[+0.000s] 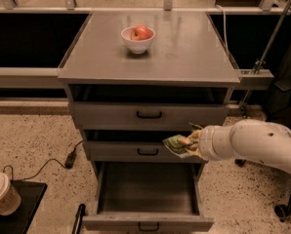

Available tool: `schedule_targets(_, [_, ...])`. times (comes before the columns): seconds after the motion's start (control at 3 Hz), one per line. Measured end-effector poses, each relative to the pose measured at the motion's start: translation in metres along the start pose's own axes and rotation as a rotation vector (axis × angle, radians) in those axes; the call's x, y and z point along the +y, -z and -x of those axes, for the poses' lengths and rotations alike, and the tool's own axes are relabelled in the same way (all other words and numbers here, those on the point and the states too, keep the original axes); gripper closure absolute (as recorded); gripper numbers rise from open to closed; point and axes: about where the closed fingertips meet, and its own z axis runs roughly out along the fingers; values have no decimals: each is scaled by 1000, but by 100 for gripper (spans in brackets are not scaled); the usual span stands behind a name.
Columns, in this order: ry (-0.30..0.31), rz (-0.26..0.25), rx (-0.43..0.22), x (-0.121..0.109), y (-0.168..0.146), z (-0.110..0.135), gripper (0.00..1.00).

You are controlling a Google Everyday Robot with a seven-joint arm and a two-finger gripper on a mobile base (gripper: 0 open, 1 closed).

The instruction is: Pick green jalapeno chip bag from bottom drawer and place on counter

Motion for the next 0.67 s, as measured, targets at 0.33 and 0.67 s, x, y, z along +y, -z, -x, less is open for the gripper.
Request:
schedule_targets(0.33, [134,-78,47,-49,52,55,100])
schedule_targets(0.67, [229,-191,111,-111,112,113,100])
